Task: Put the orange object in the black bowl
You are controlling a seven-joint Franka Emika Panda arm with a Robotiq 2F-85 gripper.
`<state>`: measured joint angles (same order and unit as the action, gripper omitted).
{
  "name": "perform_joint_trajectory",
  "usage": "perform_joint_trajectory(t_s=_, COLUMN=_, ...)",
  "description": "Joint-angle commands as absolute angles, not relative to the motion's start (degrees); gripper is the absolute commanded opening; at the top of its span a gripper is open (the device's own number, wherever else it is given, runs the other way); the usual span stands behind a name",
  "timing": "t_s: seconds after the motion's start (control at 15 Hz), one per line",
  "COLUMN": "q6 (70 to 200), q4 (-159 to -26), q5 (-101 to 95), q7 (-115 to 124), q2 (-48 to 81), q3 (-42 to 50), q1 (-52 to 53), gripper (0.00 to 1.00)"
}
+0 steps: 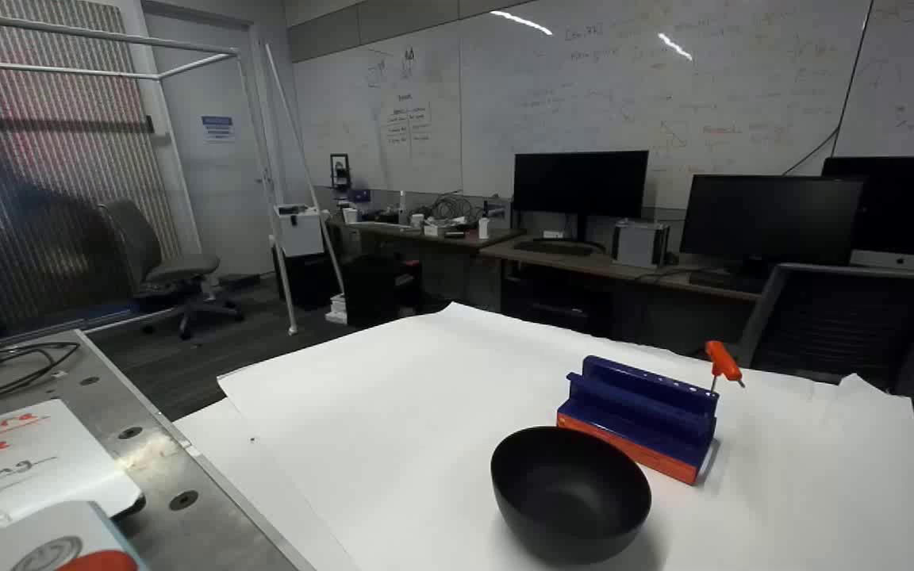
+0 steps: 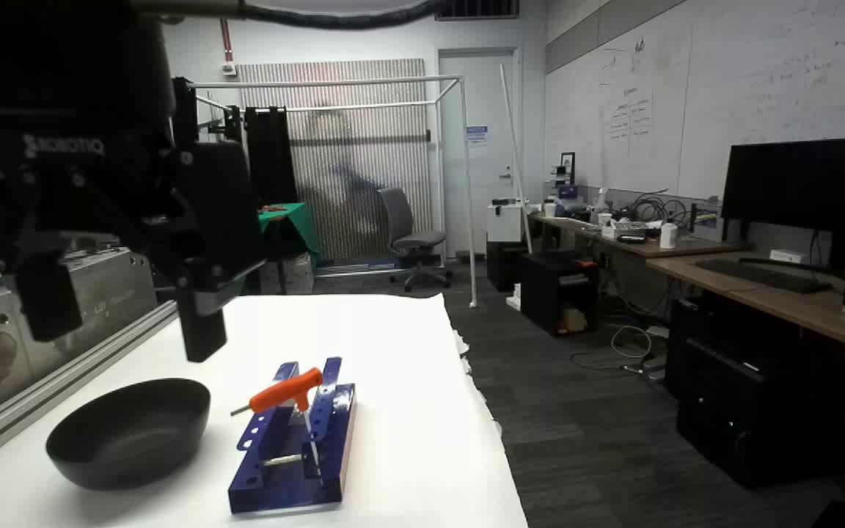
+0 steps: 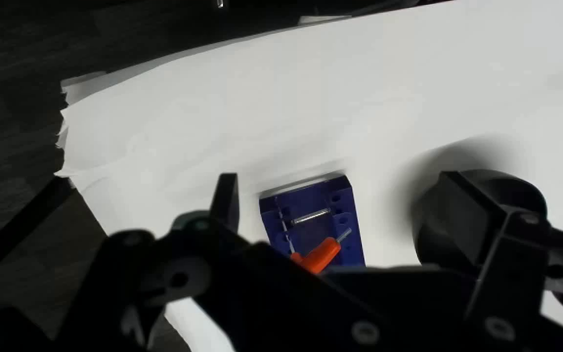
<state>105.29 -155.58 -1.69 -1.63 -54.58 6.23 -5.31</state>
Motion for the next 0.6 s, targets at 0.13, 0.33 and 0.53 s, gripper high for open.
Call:
perform_joint_trajectory(t_s=0.13, q6=105.2, q4=-155.1, q5=-1.5, q7=-1.8, q2=-54.7, q3=6.1, q1=-5.5, gripper=1.00)
perform_joint_trajectory(t_s=0.33, q6=105.2, q4=-155.1, q5=-1.5, q7=-1.8, q2=-54.7, q3=6.1, q1=-5.5, gripper=1.00)
perform_joint_trajectory(t_s=0.53, q6=107.1, q4=-152.7, q5=-1.9, q7=1.1, q2=-49.8, q3=3.0, q1=-4.9, gripper=1.00)
